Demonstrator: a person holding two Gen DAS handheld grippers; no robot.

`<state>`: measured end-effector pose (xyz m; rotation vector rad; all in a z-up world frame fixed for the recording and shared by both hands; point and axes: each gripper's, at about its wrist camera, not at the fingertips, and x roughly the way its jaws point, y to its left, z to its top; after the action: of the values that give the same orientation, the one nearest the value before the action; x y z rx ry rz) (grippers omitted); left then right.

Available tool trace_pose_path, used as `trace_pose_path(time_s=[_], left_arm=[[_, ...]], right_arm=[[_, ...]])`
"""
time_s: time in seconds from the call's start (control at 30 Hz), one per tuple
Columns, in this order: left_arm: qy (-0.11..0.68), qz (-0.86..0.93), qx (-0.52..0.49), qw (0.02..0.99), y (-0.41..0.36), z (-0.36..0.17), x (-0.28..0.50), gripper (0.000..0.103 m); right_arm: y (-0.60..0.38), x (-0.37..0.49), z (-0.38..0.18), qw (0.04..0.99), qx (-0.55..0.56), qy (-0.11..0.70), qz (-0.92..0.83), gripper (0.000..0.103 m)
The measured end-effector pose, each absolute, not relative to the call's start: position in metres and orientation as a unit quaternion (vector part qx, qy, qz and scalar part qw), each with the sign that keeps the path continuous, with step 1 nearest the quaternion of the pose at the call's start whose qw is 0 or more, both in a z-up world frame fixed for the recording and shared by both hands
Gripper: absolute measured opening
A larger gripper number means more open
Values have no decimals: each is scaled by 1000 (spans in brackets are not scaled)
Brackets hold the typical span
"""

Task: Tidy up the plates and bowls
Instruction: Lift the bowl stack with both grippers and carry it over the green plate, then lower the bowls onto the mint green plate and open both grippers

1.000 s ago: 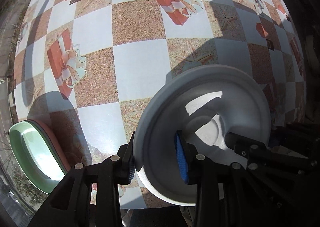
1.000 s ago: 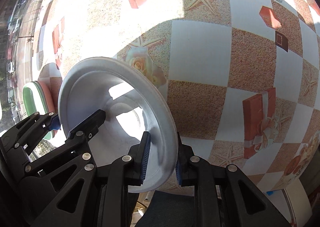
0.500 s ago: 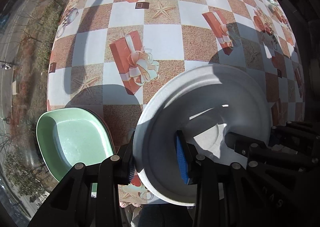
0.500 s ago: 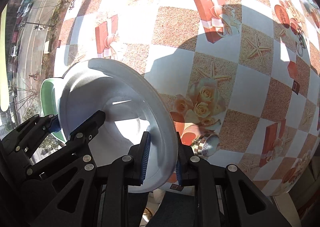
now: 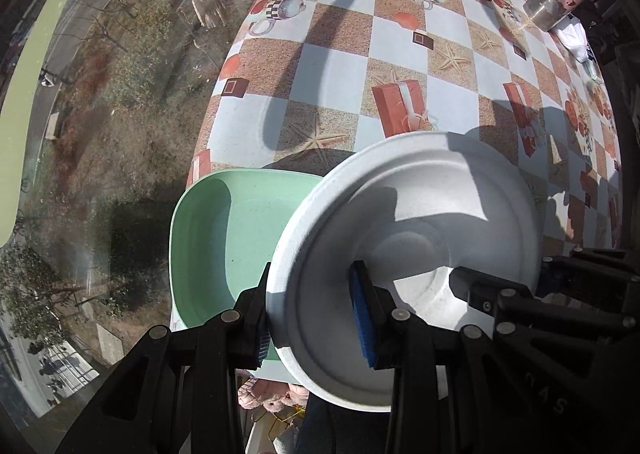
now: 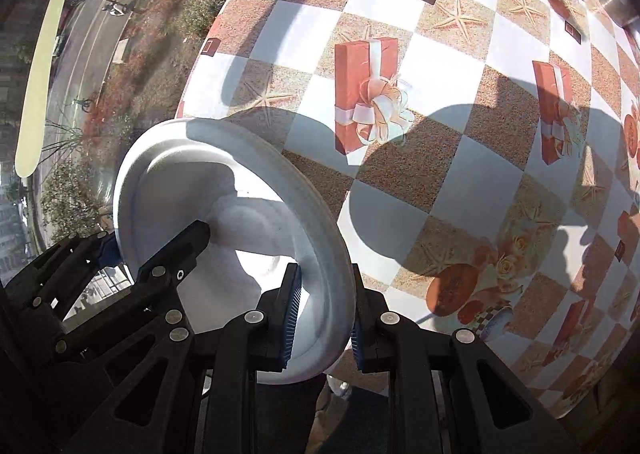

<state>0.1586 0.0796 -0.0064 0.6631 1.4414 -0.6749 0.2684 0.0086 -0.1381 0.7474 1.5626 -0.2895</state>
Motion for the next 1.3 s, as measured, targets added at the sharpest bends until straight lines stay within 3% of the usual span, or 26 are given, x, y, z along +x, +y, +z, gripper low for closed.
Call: trace_pose_path(time_s=[0.33,0.7,0.77,0.8,0.83,0.97,1.03,1.17,1.27,1.3], left_arm=[[655,-244,256,668,134,-11,194,38],[660,-240,276,656,141,-36,203,39],[652,-240,288,659,143,-29,200,42],[649,-238,293,661,143,-28,200,44],[645,-233,297,664,143,-28,200,49],[640,-225,287,676,147,-21,203,80],[643,-225,285,675,146,-18,204,81],[631,-240,295,676,136,-13,196,84],[633,-246,302,669,133,-13,194,84],[636,-247,300,667,133,-14,195,85]], right_arm=[[47,318,-166,645,299,698,-88,23],[51,330,-184,630,284,718,-86,25],[47,328,-182,631,277,718,-95,32],[46,325,-180,633,272,718,-104,41],[43,324,-179,635,268,716,-111,50],[28,318,-169,646,280,700,-118,61],[25,314,-160,653,279,693,-127,77],[30,306,-152,662,285,680,-135,79],[25,298,-148,670,281,669,-158,100],[25,295,-144,678,284,658,-161,103]])
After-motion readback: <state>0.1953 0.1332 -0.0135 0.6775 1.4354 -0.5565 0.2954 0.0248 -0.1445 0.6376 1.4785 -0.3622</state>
